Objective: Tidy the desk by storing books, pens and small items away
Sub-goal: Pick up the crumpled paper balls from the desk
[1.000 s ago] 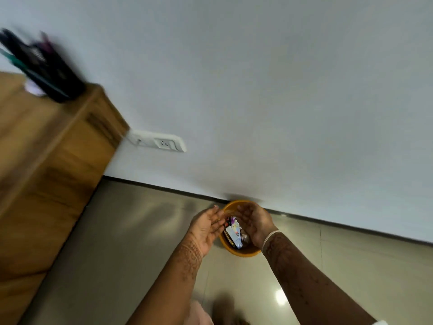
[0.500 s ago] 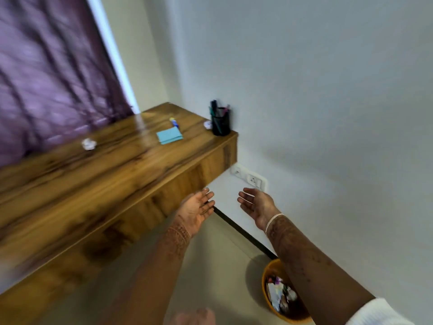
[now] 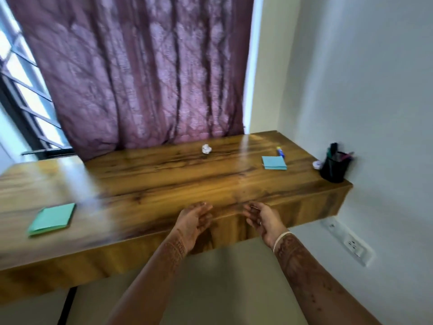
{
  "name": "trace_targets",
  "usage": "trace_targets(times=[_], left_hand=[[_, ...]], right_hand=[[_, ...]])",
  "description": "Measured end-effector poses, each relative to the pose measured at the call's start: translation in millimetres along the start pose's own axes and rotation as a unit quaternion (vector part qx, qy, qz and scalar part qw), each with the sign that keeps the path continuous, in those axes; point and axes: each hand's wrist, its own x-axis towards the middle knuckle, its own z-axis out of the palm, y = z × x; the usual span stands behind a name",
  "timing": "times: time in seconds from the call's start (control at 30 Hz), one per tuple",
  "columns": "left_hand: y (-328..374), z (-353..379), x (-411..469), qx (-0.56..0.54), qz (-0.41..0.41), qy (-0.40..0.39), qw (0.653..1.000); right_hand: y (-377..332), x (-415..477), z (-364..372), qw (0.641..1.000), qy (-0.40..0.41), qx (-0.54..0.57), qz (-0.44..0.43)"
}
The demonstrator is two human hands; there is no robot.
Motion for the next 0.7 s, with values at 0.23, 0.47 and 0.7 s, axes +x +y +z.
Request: trace_targets(times=[0.23,0.47,0.7], left_hand=[[37.2,-52.6,83.2,0.062,0.041,0.034,0.997],[66.8,-71.3,171.3,0.232,0.107,0.046,0.966],[83.7,-81.4,235.2,0.341,0.076,0.03,0.936]], right_hand=[[5.4,74.3,81.3,0.995,0.014,-0.052,-0.086],[-2.6,146.8,141.0,0.935,0.019,-0.298,-0.189],[-3.0,181.9,158.9,0.889,0.01,-0.416,-0.191]])
